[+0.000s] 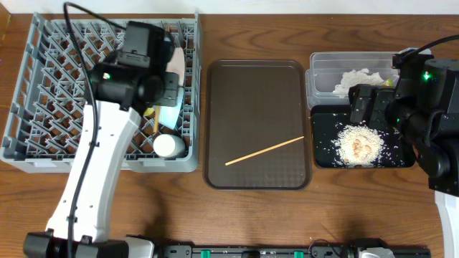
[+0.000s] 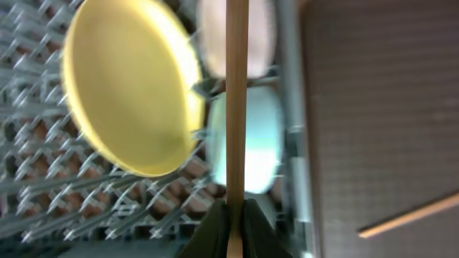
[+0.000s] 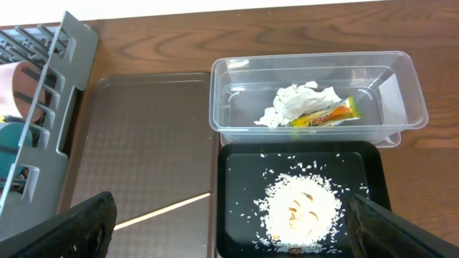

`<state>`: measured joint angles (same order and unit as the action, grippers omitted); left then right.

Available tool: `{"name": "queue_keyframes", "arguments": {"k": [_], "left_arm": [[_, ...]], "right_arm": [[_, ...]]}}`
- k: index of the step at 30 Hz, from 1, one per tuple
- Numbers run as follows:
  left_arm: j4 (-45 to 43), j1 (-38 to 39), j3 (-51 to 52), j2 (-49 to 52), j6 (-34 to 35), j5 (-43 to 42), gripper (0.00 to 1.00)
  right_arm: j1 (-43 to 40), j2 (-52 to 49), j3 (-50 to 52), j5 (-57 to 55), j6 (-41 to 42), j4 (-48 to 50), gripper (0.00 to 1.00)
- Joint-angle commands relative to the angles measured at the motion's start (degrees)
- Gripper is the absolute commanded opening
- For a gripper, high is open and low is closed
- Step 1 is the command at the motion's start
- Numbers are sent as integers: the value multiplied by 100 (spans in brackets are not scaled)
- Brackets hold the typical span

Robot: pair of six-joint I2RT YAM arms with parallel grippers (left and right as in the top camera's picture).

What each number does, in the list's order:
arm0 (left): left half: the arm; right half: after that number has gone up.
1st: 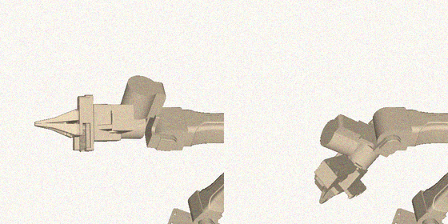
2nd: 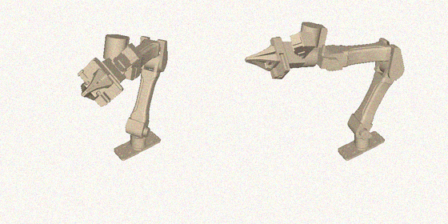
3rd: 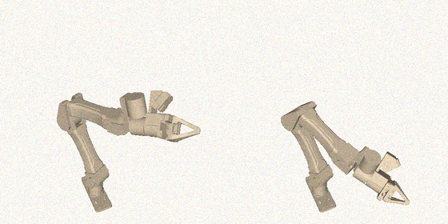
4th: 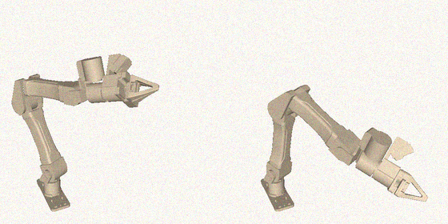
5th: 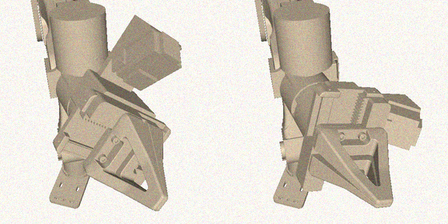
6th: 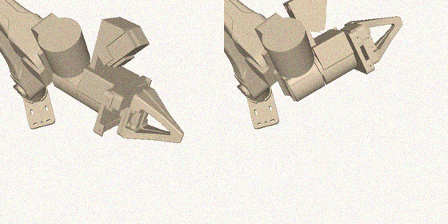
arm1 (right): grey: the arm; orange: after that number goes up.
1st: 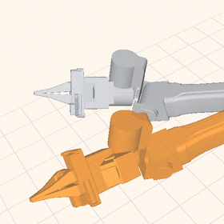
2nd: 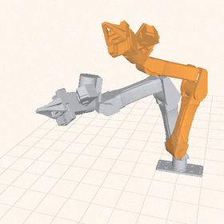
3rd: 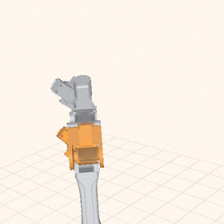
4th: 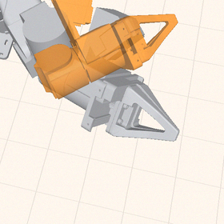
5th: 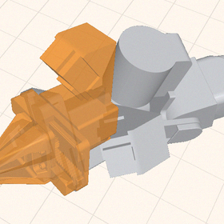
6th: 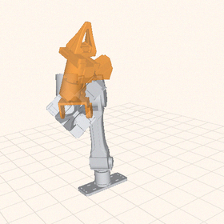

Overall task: Sort waste into correct bins and load items into the dishwasher
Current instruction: 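Place the chopstick into the dish rack beside the bowls and release, then move the left gripper to the second chopstick and grasp it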

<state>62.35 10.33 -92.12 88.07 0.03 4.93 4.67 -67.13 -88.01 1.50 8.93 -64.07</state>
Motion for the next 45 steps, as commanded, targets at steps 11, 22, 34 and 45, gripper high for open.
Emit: {"name": "queue_keyframes", "arguments": {"k": [11, 22, 34, 45], "left_arm": [[-599, -730, 793, 1038, -691, 304, 8], [-627, -730, 684, 1239, -658, 308, 34], [-802, -673, 422, 140, -295, -964, 34], [-697, 999, 492, 116, -586, -1906, 34]], "right_arm": [[-52, -7, -22, -42, 22, -7, 99], [-52, -7, -22, -39, 24, -4, 99], [-52, -7, -22, -39, 24, -7, 99], [-52, -7, -22, -39, 24, -7, 99]]}}
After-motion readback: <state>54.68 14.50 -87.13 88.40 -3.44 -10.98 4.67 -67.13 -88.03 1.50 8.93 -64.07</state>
